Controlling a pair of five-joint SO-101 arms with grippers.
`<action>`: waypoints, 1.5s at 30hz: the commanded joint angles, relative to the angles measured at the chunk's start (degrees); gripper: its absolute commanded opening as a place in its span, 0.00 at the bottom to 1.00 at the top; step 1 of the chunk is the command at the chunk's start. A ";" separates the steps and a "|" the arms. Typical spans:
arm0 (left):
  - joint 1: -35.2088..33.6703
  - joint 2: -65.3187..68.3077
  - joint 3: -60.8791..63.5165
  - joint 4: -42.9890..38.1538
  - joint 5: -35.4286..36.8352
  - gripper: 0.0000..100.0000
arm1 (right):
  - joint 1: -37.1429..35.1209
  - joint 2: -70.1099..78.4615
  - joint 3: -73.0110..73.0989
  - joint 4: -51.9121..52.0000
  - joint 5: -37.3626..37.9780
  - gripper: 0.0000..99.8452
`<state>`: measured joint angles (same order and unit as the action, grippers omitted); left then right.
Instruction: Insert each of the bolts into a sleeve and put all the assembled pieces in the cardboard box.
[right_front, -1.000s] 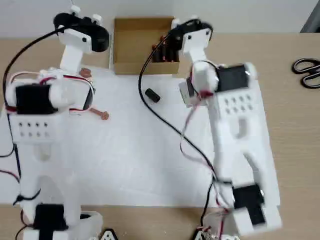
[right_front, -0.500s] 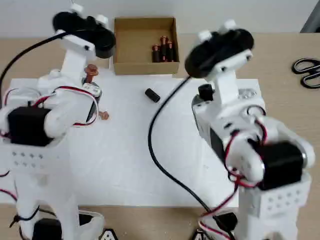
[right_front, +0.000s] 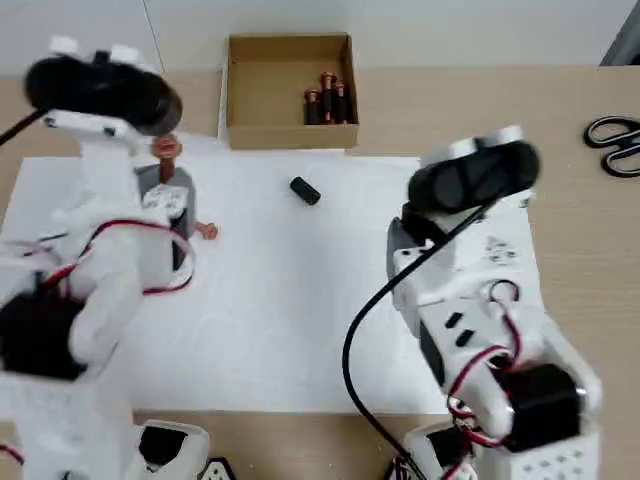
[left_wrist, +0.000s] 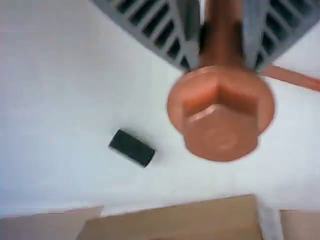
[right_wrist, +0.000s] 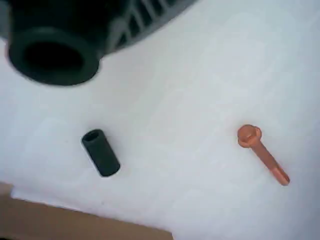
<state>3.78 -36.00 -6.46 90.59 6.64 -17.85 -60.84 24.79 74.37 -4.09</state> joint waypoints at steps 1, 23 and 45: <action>0.35 -1.14 3.56 -9.05 11.16 0.01 | -1.01 -5.23 10.46 -9.45 1.32 0.00; 20.31 -0.70 12.88 -20.84 22.15 0.01 | -16.66 -36.44 43.78 -19.82 1.14 0.00; 30.24 -1.14 15.96 -17.14 25.85 0.01 | -15.87 -43.03 52.13 -24.75 1.14 0.00</action>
<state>33.49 -35.91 8.66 73.80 32.04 -33.67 -103.38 77.19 51.16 -3.47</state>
